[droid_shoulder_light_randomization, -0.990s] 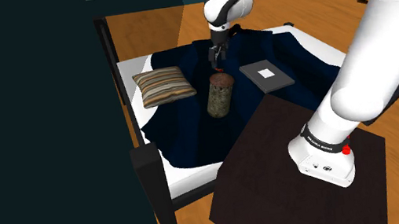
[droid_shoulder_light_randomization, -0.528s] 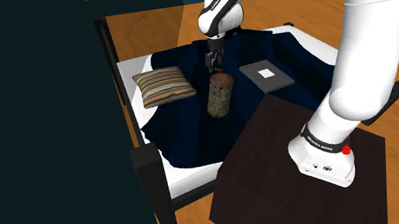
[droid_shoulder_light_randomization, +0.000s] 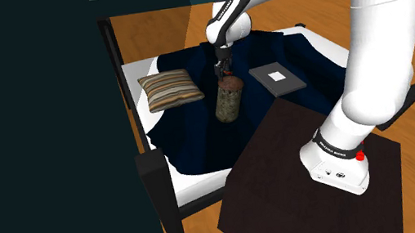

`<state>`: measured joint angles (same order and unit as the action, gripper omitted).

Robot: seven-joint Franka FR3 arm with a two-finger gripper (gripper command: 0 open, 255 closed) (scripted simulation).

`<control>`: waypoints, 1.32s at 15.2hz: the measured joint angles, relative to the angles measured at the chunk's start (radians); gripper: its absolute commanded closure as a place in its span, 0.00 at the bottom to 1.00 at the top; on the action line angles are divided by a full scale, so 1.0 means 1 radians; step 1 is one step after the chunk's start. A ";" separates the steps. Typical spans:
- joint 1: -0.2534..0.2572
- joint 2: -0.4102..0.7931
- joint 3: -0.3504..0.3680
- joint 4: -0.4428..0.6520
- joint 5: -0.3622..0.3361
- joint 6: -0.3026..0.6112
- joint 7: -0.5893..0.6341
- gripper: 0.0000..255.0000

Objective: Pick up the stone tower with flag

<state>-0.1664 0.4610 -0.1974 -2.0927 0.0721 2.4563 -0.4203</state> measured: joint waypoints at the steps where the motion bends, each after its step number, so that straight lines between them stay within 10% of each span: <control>1: 0.000 0.001 0.000 0.000 0.000 0.001 0.000 1.00; 20: 0.013 -0.101 -0.017 0.000 -0.027 -0.102 0.014 1.00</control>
<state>-0.1538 0.3604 -0.2140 -2.0925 0.0454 2.3543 -0.4061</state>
